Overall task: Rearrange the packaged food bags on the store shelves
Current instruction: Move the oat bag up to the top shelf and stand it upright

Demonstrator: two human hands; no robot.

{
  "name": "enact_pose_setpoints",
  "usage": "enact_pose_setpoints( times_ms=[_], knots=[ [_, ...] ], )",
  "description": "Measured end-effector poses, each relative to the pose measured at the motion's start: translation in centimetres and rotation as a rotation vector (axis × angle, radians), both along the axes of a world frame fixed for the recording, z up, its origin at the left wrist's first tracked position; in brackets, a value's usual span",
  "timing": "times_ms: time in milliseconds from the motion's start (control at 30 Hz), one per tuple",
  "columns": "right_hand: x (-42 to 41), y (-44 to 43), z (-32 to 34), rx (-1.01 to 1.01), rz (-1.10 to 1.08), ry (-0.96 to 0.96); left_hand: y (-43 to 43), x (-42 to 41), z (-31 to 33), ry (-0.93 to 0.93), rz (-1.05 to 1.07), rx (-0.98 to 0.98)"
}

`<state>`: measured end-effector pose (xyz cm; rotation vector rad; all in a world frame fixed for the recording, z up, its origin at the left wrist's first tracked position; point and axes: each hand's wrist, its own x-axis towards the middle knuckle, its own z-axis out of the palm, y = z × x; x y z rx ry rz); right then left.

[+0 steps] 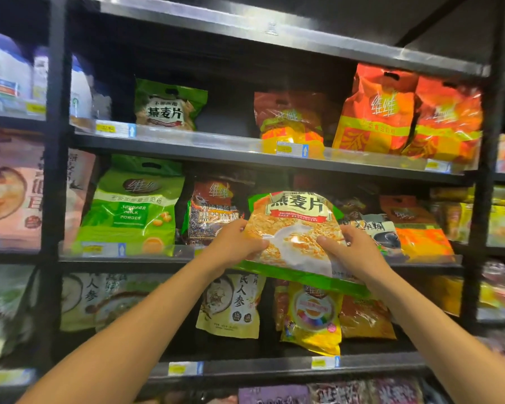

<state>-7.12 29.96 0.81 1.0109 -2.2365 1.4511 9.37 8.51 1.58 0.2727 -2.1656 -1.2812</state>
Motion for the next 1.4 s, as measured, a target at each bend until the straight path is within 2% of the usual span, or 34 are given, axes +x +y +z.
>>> enact_pose_setpoints(
  times_ms=[267, 700, 1100, 1400],
  knots=[
    [4.7, -1.8, -0.3, -0.078, 0.063, 0.091, -1.5, 5.2, -1.8, 0.156, 0.044, -0.025],
    [13.7, -9.5, 2.0, -0.229, 0.266, 0.222, -6.6, 16.6, -0.7, 0.340, 0.227, -0.102],
    [17.5, -16.6, 8.7, -0.308, 0.431, 0.291, -12.1, 21.6, 5.2, 0.424, 0.334, -0.193],
    [15.9, -23.3, 14.9, -0.228, 0.554, 0.282, -19.0, 20.5, 11.6, 0.459, 0.421, -0.244]
  ],
)
